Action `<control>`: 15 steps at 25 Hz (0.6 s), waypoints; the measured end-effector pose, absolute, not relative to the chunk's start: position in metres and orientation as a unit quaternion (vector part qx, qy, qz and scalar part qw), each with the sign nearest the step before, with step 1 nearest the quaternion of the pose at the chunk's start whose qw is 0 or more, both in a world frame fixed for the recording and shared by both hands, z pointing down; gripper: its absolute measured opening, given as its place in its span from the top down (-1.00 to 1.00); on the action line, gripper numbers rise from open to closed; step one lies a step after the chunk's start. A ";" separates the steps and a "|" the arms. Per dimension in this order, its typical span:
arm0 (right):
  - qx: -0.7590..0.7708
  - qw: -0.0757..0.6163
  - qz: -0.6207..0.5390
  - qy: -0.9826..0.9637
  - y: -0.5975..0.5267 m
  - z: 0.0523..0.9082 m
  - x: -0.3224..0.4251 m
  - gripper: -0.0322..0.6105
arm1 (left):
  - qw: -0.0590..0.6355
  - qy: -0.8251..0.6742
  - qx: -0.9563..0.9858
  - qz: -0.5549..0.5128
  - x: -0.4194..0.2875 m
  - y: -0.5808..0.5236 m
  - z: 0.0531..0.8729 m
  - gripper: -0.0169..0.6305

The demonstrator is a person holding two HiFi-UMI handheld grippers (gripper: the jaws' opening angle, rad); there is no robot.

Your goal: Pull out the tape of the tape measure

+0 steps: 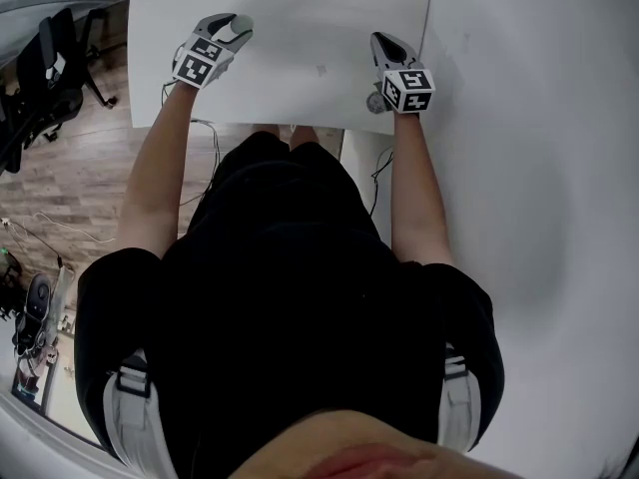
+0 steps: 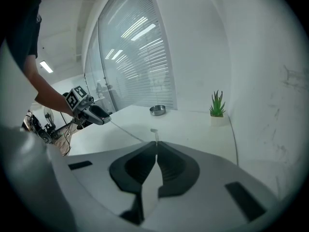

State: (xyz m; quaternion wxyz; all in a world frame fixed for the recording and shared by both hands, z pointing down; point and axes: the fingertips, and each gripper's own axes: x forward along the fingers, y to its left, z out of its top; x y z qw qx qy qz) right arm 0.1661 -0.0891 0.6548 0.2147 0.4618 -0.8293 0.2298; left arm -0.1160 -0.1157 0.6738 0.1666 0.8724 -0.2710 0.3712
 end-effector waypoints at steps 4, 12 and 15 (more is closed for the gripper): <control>0.462 0.220 0.232 -0.827 -0.089 0.666 0.169 0.86 | 0.168 -0.272 0.868 0.380 -0.113 -0.117 0.685 0.25; 0.461 0.235 0.241 -0.821 -0.088 0.694 0.174 0.86 | 0.178 -0.276 0.862 0.387 -0.108 -0.116 0.710 0.25; 0.465 0.234 0.248 -0.817 -0.091 0.701 0.174 0.86 | 0.184 -0.278 0.860 0.386 -0.108 -0.119 0.717 0.25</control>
